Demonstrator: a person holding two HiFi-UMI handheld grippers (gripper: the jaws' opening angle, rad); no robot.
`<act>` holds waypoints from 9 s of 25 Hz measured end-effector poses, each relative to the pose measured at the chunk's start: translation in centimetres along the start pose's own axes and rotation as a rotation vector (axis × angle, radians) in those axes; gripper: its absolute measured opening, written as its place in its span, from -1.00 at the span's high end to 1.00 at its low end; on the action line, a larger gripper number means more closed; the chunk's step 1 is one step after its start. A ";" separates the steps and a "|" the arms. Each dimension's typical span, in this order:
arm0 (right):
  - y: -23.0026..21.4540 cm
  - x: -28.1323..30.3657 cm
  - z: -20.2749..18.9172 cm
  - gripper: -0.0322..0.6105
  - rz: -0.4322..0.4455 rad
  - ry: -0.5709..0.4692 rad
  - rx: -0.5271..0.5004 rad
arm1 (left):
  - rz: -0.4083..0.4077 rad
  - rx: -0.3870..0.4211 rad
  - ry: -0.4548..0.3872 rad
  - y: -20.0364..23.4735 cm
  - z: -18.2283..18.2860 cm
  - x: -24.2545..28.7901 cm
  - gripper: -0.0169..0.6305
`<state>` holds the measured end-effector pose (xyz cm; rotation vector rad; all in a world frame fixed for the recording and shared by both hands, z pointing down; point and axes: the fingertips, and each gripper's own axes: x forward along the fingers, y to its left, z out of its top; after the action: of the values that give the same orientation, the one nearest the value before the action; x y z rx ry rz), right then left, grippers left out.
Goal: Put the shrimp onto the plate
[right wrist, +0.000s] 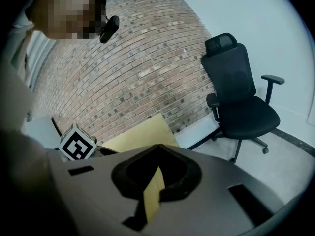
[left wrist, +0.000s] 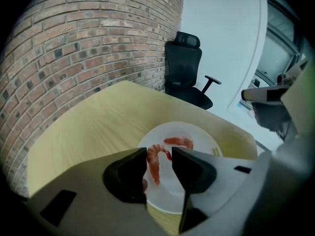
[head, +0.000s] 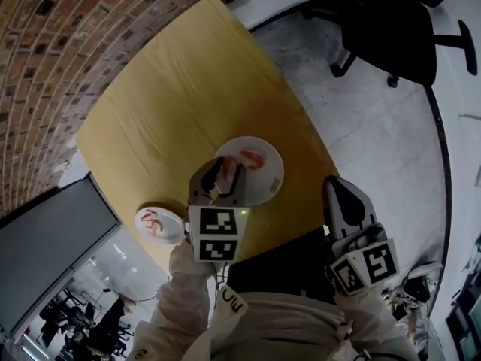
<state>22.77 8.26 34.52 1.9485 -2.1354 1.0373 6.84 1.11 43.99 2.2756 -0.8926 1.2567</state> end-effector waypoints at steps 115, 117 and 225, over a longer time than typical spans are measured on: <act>22.5 10.4 -8.6 0.83 0.337 0.234 -0.195 | 0.267 -0.421 -0.042 17.8 -19.7 -11.8 0.63; 22.5 10.3 -8.6 0.82 0.338 0.233 -0.194 | 0.268 -0.418 -0.045 17.7 -19.6 -11.9 0.64; 4.3 0.5 -3.3 0.83 0.101 0.085 -0.028 | -0.245 -0.655 -0.243 -1.3 -3.8 -4.2 0.86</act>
<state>17.56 9.37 35.49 1.7676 -2.2101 1.0795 3.76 5.80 42.32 1.9364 -0.9031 0.4846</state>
